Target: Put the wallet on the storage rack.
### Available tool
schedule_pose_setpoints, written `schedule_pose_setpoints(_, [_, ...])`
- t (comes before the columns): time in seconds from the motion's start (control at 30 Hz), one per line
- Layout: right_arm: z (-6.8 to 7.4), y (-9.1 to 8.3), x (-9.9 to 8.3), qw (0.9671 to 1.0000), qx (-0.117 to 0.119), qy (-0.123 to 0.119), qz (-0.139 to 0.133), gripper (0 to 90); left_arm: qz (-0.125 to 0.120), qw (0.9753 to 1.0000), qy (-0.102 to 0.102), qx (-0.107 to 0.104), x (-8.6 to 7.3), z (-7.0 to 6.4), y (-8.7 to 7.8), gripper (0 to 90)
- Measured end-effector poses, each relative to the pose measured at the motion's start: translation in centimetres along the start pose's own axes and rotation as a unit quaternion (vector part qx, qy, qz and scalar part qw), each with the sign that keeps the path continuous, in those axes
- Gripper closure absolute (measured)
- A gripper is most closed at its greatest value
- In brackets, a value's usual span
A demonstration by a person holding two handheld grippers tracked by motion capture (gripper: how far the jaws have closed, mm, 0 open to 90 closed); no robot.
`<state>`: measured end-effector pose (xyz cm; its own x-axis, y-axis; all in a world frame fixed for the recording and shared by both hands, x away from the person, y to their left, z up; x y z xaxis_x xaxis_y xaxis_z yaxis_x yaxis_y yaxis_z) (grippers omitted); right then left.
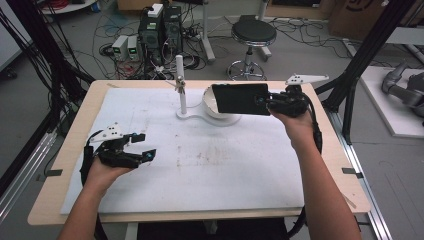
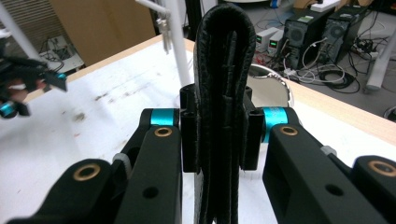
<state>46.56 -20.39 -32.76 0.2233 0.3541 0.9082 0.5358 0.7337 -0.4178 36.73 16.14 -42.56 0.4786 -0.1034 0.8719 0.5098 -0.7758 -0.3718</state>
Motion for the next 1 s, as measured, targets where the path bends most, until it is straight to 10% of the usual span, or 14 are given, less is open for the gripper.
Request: schedule_pose_setpoints(1.0, [-3.2, 7.1, -0.6, 0.9939, -0.014, -0.016, 0.108, 76.1, 0.008, 1.0, 0.004, 0.002, -0.3, 0.1, 0.7, 20.0])
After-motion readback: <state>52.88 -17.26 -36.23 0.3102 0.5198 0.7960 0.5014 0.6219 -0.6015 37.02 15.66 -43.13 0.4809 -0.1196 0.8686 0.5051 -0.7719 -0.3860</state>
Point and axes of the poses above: each handheld gripper's, and its own axes: y roughly forward along the jaws, x roughly out of its top, z roughly to its left, the point moved 9 cm from there along y, roughly forward along the jaws, and after that the axes turned 10 degrees about -y, right-handed, at the moved point
